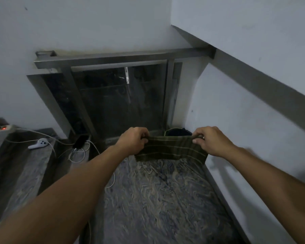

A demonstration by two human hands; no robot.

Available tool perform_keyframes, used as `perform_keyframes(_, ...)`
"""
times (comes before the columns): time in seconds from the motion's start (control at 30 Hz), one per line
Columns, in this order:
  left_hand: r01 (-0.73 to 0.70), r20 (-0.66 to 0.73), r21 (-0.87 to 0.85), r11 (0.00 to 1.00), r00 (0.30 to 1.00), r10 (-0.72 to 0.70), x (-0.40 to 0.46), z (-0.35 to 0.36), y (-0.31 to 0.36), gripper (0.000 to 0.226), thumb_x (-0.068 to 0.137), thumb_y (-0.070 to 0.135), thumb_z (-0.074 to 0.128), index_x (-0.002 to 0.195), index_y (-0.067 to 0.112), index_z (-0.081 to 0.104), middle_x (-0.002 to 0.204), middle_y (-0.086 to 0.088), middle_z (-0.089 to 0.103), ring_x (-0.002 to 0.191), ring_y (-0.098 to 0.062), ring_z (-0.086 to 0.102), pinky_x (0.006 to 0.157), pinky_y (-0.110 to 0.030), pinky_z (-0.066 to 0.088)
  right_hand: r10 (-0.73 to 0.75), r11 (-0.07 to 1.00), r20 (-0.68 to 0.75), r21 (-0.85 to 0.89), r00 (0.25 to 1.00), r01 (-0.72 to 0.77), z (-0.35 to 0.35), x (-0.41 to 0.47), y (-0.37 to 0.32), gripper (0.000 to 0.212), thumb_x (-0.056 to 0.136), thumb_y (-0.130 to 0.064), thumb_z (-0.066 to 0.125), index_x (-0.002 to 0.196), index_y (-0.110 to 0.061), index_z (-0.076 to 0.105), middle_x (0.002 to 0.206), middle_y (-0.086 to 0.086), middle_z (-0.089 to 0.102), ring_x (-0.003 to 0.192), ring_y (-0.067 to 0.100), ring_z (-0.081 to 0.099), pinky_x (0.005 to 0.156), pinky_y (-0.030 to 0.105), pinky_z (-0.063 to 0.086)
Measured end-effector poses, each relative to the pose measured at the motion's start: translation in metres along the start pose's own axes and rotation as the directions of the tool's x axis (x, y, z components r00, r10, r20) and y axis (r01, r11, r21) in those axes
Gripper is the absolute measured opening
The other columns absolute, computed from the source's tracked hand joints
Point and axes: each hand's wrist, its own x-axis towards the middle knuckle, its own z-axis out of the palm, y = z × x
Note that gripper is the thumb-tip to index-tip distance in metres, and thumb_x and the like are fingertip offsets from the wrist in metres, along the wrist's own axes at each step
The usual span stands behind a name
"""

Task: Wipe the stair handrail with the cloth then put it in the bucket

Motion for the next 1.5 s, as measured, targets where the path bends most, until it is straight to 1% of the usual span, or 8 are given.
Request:
perform_keyframes(0.3,0.088,-0.033,0.007,0.996,0.996,-0.088,0.113,-0.028,0.010,0.015,0.087,0.022,0.064,0.099,0.027,0.073,0.098,0.004,0.069,0.088,-0.014,0.063,0.081,-0.035,0.055,0.078,0.996,0.029,-0.045,0.997,-0.076,-0.037,0.104,0.019,0.010,0.080,-0.028,0.072,0.089,-0.025,0.075,0.092,0.004,0.074,0.086,0.023,0.066,0.082,0.040,0.056)
perform_keyframes(0.43,0.089,-0.001,-0.033,0.996,0.996,-0.089,0.163,-0.025,-0.002,0.016,0.088,0.022,0.064,0.101,0.027,0.073,0.096,0.005,0.069,0.084,-0.012,0.061,0.075,-0.029,0.051,0.148,0.987,0.039,-0.064,0.988,-0.145,-0.027,0.149,0.032,0.008,0.079,-0.028,0.073,0.087,-0.027,0.075,0.091,0.004,0.074,0.086,0.023,0.066,0.082,0.040,0.056)
perform_keyframes(0.57,0.104,0.067,-0.031,0.994,0.993,-0.102,0.236,0.000,-0.031,0.016,0.085,0.021,0.068,0.098,0.026,0.074,0.100,0.000,0.071,0.091,-0.017,0.063,0.079,-0.033,0.053,0.217,0.975,0.086,-0.057,0.972,-0.213,0.007,0.208,0.059,0.008,0.080,-0.024,0.074,0.088,-0.023,0.077,0.091,0.003,0.074,0.086,0.023,0.066,0.082,0.038,0.055)
perform_keyframes(0.77,0.106,0.161,-0.010,0.994,0.982,-0.103,0.353,0.091,-0.087,0.019,0.081,0.022,0.069,0.098,0.026,0.075,0.105,-0.001,0.073,0.100,-0.020,0.066,0.083,-0.027,0.051,0.345,0.939,0.129,-0.056,0.930,-0.340,0.103,0.289,0.128,0.004,0.080,-0.020,0.074,0.083,-0.021,0.076,0.089,0.007,0.074,0.087,0.026,0.067,0.081,0.034,0.055)
perform_keyframes(0.97,0.107,0.197,-0.007,0.994,0.975,-0.104,0.454,0.221,-0.138,0.020,0.080,0.021,0.068,0.098,0.025,0.075,0.106,-0.004,0.073,0.101,-0.022,0.066,0.089,-0.033,0.054,0.426,0.901,0.018,0.082,0.905,-0.426,0.223,0.359,0.226,0.006,0.076,-0.009,0.075,0.080,-0.014,0.076,0.088,0.012,0.075,0.086,0.028,0.068,0.084,0.034,0.054)
perform_keyframes(1.1,0.089,0.149,-0.065,0.994,0.986,-0.078,0.518,0.304,-0.158,0.015,0.077,0.016,0.071,0.090,0.021,0.076,0.099,-0.008,0.075,0.095,-0.024,0.069,0.086,-0.032,0.056,0.495,0.851,-0.062,0.237,0.867,-0.469,0.294,0.402,0.296,0.006,0.077,-0.009,0.075,0.082,-0.013,0.076,0.091,0.015,0.074,0.087,0.031,0.068,0.088,0.044,0.056)
perform_keyframes(1.3,0.011,0.007,-0.138,0.990,1.000,-0.010,0.575,0.396,-0.166,0.015,0.078,0.010,0.068,0.089,0.011,0.077,0.095,-0.014,0.075,0.093,-0.027,0.069,0.085,-0.030,0.052,0.594,0.745,-0.175,0.487,0.785,-0.455,0.383,0.457,0.383,0.027,0.071,-0.013,0.077,0.059,-0.033,0.062,0.082,0.010,0.073,0.079,0.034,0.071,0.078,0.051,0.059)
perform_keyframes(1.5,-0.024,0.053,-0.243,0.970,0.998,0.038,0.584,0.437,-0.175,0.038,0.078,0.010,0.073,0.116,0.006,0.067,0.110,-0.014,0.071,0.105,-0.026,0.065,0.092,-0.026,0.046,0.569,0.729,-0.170,0.556,0.805,-0.398,0.422,0.467,0.409,0.024,0.078,-0.014,0.071,0.066,-0.033,0.060,0.090,0.008,0.075,0.090,0.033,0.070,0.089,0.048,0.056)
